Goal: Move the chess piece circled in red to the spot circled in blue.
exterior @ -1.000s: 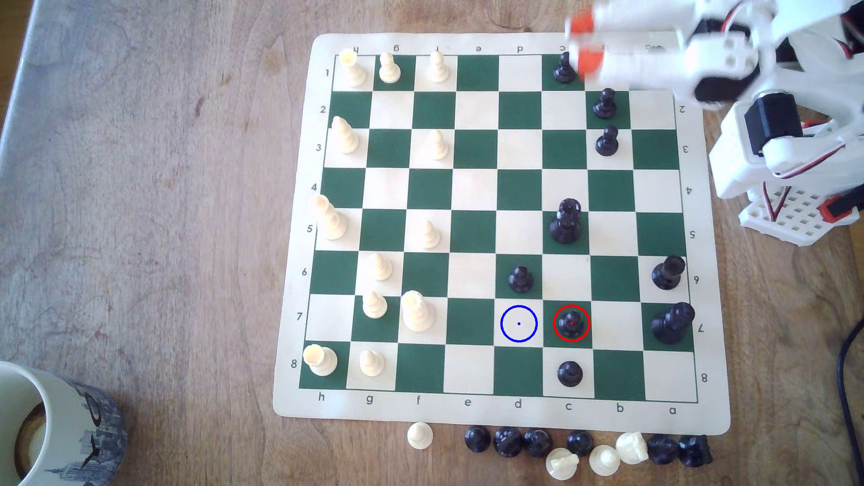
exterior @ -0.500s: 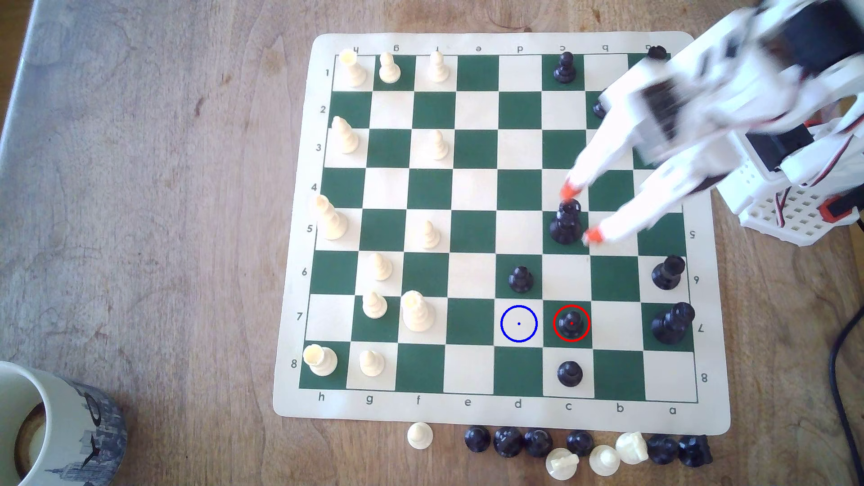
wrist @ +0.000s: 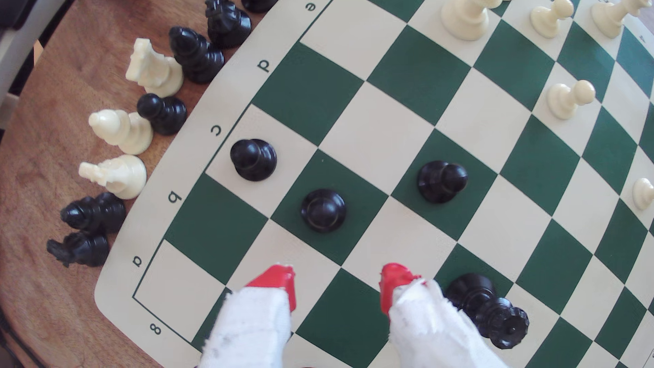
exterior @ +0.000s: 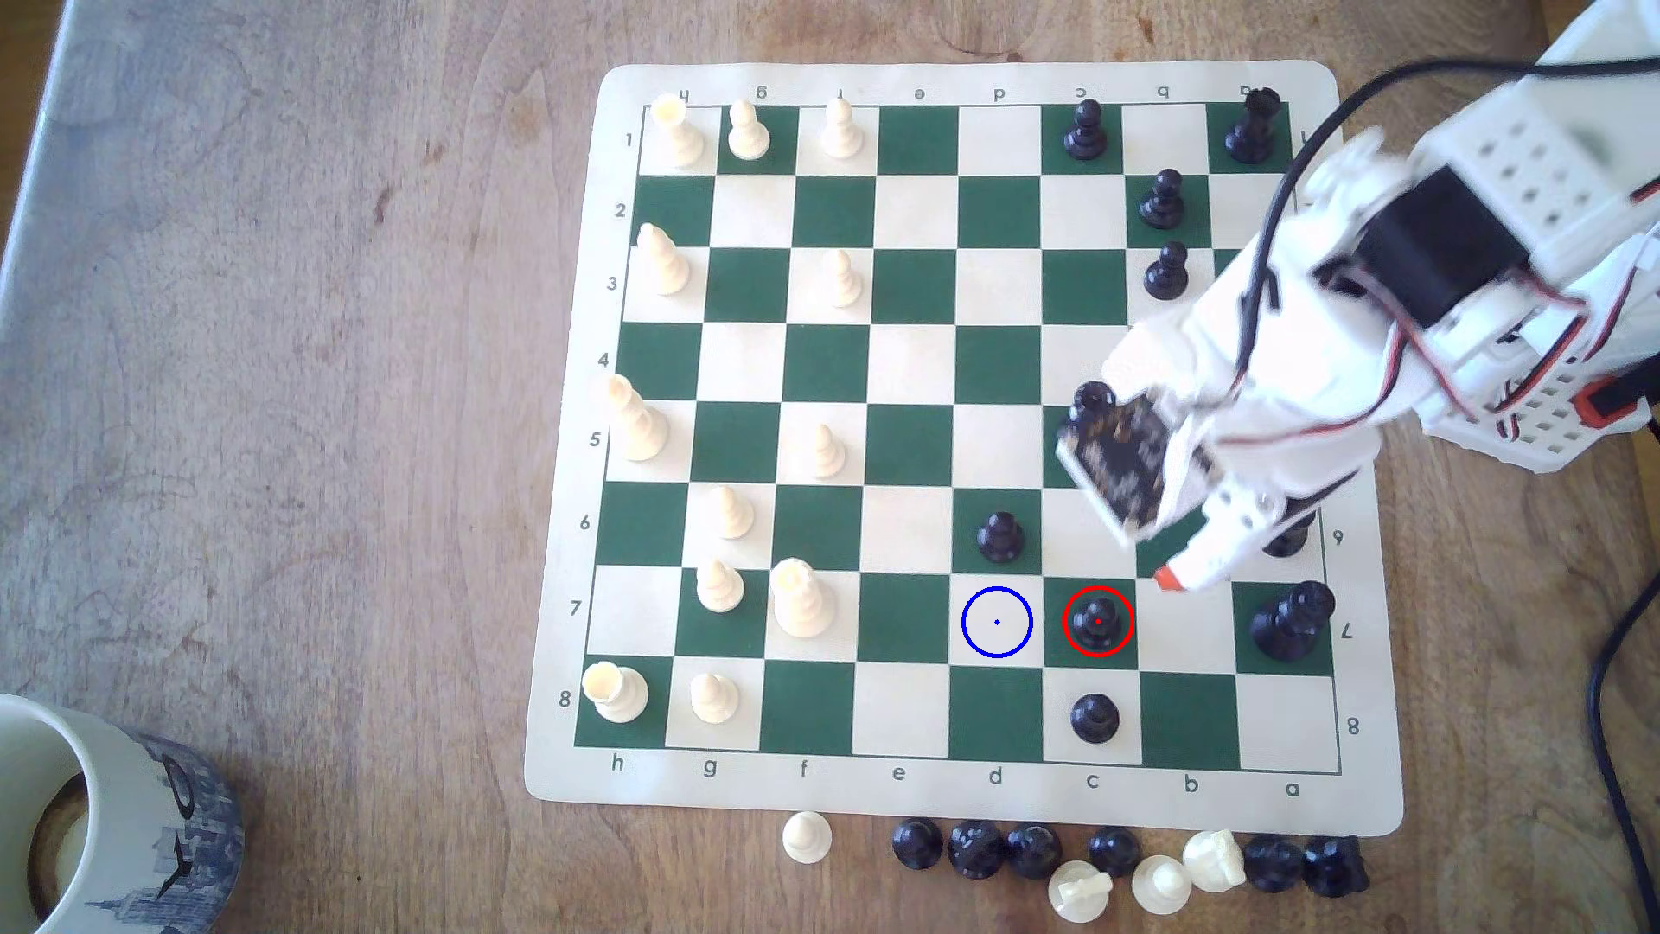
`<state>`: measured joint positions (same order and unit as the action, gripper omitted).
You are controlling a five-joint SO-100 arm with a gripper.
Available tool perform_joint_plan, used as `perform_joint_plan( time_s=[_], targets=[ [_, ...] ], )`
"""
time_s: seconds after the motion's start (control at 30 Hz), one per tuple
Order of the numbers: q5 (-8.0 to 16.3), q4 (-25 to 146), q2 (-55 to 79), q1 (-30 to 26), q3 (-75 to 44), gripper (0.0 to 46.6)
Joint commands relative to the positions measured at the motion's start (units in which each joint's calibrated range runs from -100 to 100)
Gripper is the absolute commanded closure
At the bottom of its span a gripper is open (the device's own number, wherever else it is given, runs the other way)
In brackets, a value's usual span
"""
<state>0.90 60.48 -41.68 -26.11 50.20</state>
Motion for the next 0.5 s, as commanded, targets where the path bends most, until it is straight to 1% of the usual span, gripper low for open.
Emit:
perform_joint_plan(
  time_s=[0.0,0.1,0.23,0.37,0.47],
  targets=[
    [0.3,-2.7,3.2,-0.4,-1.1,34.4],
    [1.3,-3.5,7.0,-0.8,-2.5,35.5],
    [1.5,-5.3,10.4,-1.7,-2.6,35.7],
    [2.1,-8.1,13.2,-2.1,-2.6,33.9],
    [2.1,-9.5,15.0,-1.9,-2.8,33.6]
  ],
)
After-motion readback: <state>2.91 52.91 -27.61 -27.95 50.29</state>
